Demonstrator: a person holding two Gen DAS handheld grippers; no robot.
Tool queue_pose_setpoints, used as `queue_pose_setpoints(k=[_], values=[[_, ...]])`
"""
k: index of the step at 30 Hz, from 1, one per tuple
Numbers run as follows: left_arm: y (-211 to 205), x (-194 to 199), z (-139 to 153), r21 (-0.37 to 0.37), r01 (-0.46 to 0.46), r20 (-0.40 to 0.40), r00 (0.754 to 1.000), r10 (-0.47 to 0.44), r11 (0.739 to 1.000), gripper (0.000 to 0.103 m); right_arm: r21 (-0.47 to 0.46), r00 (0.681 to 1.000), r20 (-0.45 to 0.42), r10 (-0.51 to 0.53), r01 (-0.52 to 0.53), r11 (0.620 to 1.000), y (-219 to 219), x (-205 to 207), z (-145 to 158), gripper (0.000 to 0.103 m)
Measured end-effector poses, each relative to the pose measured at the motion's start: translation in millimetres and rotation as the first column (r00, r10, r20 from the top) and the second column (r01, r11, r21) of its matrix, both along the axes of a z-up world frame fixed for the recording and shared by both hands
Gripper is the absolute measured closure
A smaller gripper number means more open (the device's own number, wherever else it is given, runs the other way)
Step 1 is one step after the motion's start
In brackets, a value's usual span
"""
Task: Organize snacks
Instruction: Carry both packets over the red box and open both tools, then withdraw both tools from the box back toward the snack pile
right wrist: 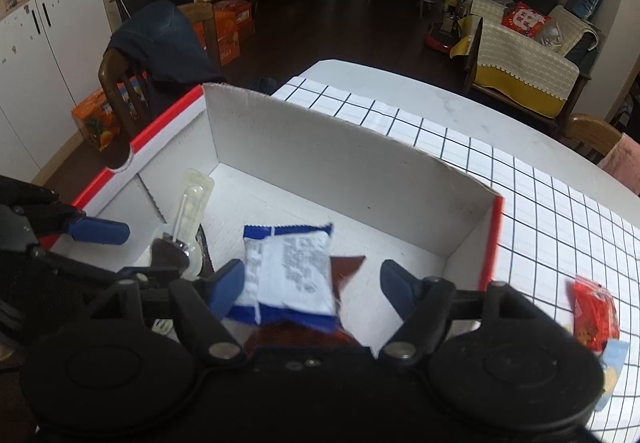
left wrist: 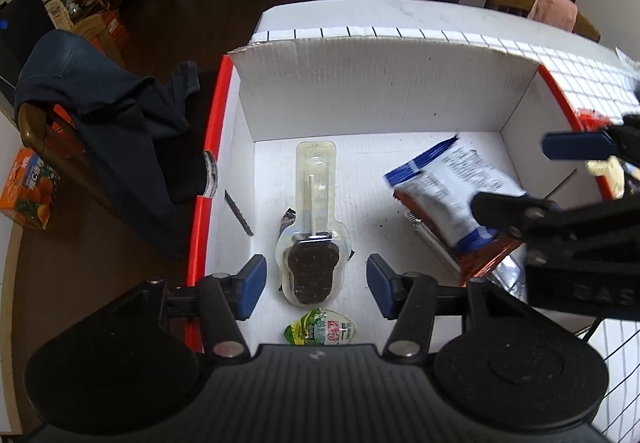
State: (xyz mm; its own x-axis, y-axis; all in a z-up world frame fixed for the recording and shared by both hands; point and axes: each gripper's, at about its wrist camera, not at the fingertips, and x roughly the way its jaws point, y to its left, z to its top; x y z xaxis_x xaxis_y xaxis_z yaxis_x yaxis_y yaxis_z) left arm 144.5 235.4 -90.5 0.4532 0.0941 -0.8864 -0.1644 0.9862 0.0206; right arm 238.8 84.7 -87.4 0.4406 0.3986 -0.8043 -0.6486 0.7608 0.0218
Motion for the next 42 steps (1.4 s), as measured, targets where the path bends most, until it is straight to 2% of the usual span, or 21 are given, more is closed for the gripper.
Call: queue_pose_setpoints(k=[11, 19, 27, 30, 32, 37, 42], values=[[-14, -21, 29, -0.030, -0.007, 0.078, 0.997, 0.009, 1.000, 0.043, 0.074, 1.000, -0.012, -0.025, 0.026, 0.997, -50, -22, 21, 0.024], [-42, -35, 57, -0.033, 0.025, 0.171, 0.985, -0.019, 0.999, 0.030, 0.138, 0.998, -0.008, -0.056, 0.057, 0.989, -85, -33, 39, 0.020], [-83, -42, 75, -0.023, 0.076, 0.249, 0.966, -0.068, 0.997, 0.022, 0.201, 0.996, 0.012, -0.086, 0.082, 0.976, -131, -46, 55, 0.009], [-101, -43, 76, -0.014, 0.097, 0.264, 0.960, -0.090, 0.995, 0.019, 0.221, 0.995, 0.000, -0.097, 0.094, 0.971, -152, -48, 54, 0.008], [-112, -43, 76, -0.016, 0.111, 0.270, 0.957, -0.102, 0.994, 0.019, 0.230, 0.994, -0.011, -0.108, 0.108, 0.967, -167, -48, 51, 0.001], [-140, -42, 75, -0.037, 0.144, 0.293, 0.948, -0.127, 0.989, 0.019, 0.233, 0.989, -0.028, -0.143, 0.145, 0.962, -205, -49, 42, 0.000], [-170, -37, 68, -0.070, 0.174, 0.309, 0.940, -0.145, 0.982, 0.015, 0.191, 0.978, -0.021, -0.206, 0.206, 0.960, -245, -46, 32, 0.000]])
